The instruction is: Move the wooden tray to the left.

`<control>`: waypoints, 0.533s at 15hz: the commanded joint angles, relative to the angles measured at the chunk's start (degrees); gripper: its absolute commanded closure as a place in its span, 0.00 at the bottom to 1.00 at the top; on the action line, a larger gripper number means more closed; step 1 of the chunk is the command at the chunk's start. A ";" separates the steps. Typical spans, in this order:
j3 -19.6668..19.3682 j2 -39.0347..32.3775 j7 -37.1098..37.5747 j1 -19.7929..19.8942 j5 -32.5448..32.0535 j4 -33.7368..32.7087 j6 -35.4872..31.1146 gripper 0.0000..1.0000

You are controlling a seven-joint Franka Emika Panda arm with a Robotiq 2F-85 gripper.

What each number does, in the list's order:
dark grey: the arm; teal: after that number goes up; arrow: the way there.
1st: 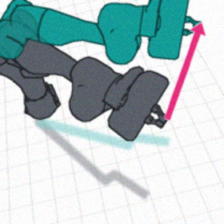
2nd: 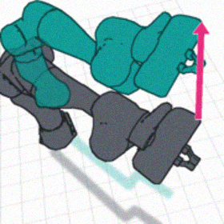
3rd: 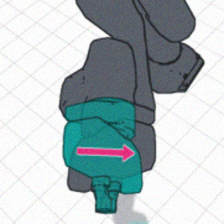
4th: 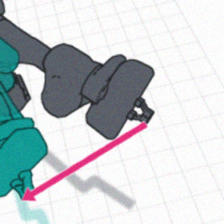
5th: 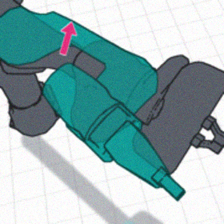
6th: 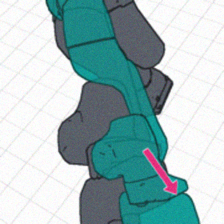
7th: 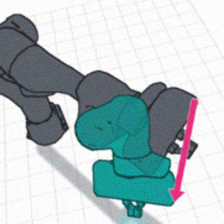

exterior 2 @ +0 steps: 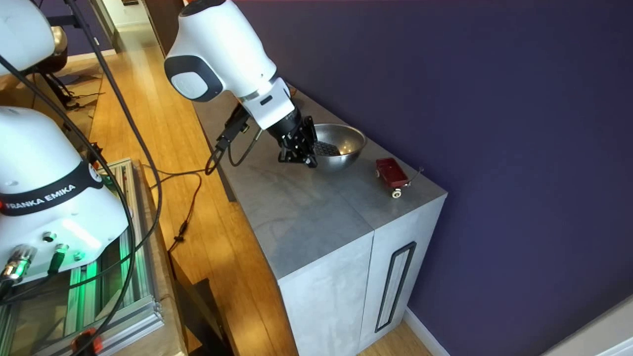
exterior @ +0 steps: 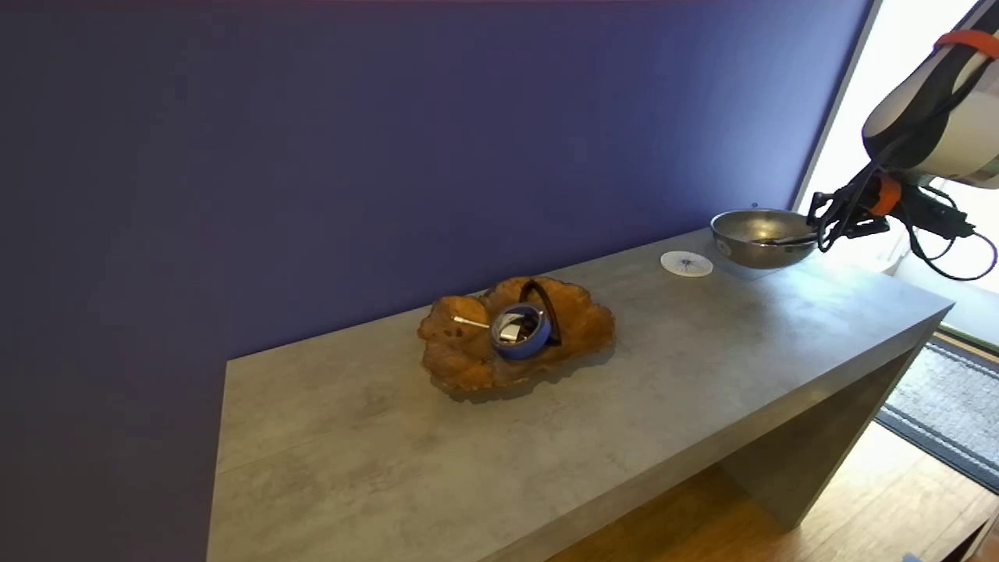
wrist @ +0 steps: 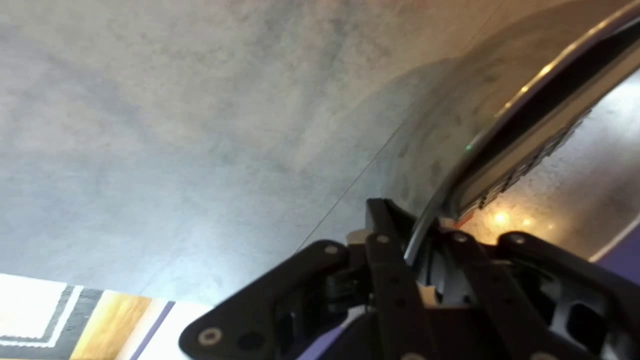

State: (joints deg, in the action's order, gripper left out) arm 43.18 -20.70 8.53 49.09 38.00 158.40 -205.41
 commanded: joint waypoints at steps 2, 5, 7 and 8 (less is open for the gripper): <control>0.55 -0.93 -4.94 8.44 -4.74 0.00 -0.51 0.98; 0.61 -1.72 -7.39 12.88 -8.12 0.01 1.06 0.68; 0.64 -1.88 -8.72 14.82 -9.41 0.00 2.25 0.61; 0.21 -1.49 -9.58 15.03 -9.16 0.00 2.92 0.54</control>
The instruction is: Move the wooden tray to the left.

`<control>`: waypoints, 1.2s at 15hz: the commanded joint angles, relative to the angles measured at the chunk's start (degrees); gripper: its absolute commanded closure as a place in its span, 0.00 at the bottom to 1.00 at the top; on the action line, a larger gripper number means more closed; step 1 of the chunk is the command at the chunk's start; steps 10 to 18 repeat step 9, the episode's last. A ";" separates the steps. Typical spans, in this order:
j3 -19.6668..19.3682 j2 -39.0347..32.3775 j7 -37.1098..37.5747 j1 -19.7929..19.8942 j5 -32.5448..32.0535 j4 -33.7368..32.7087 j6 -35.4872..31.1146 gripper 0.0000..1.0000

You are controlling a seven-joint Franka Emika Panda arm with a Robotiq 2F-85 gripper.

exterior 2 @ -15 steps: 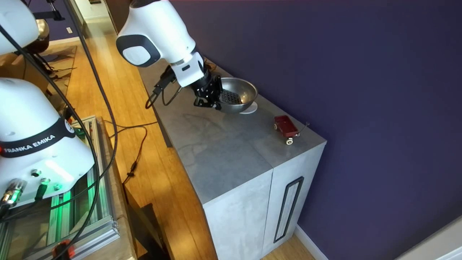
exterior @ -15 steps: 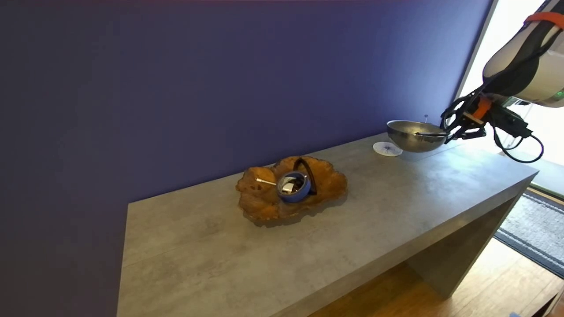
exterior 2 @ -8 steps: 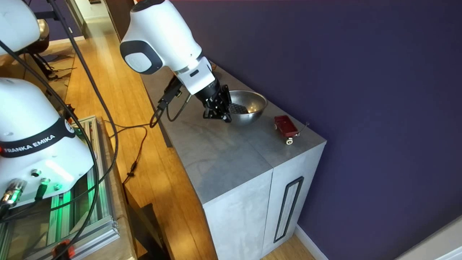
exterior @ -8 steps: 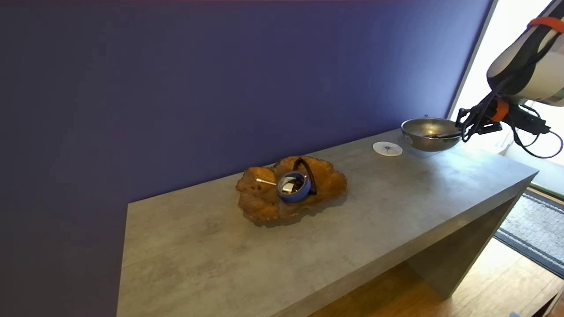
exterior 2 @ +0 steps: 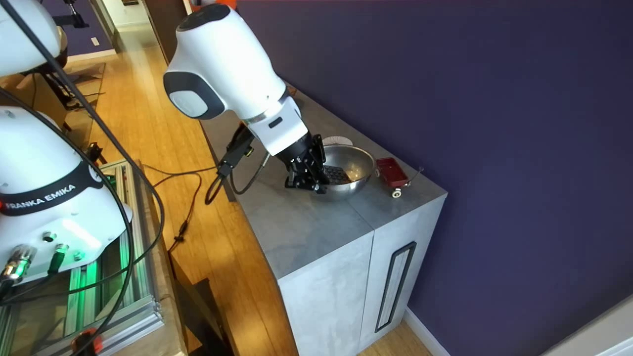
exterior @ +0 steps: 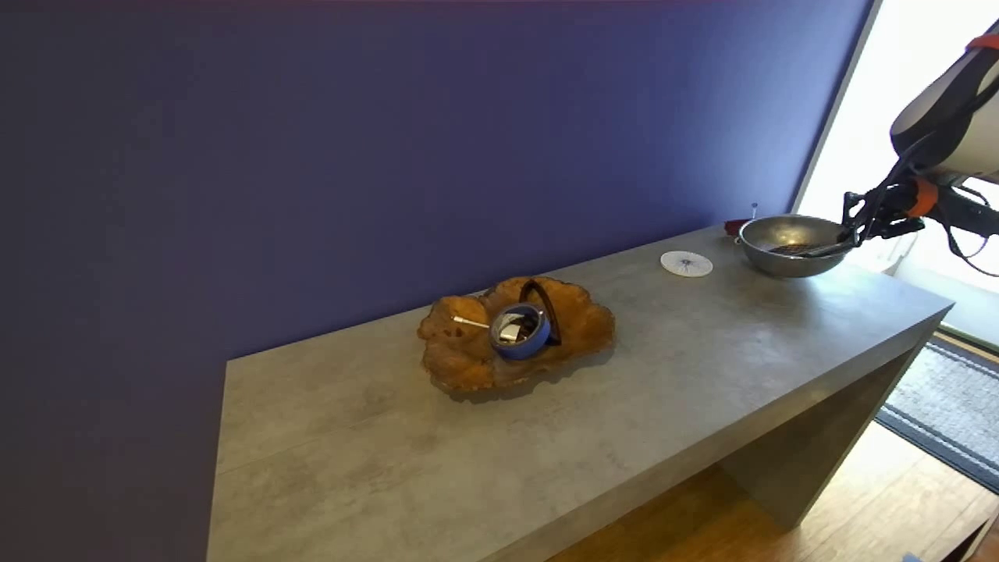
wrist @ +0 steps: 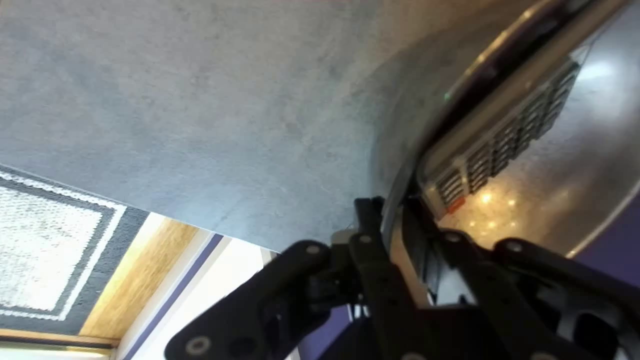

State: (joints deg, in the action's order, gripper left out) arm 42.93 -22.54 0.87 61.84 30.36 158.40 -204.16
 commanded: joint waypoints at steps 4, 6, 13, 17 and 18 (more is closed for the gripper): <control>0.51 2.96 -4.02 2.59 2.51 -0.12 1.59 0.26; 4.53 4.28 -3.82 5.82 2.51 -0.45 -0.23 0.12; 6.94 2.59 -2.55 7.81 -0.15 -1.03 -2.19 0.16; 6.94 2.59 -2.55 7.81 -0.15 -1.03 -2.19 0.16; 6.94 2.59 -2.55 7.81 -0.15 -1.03 -2.19 0.16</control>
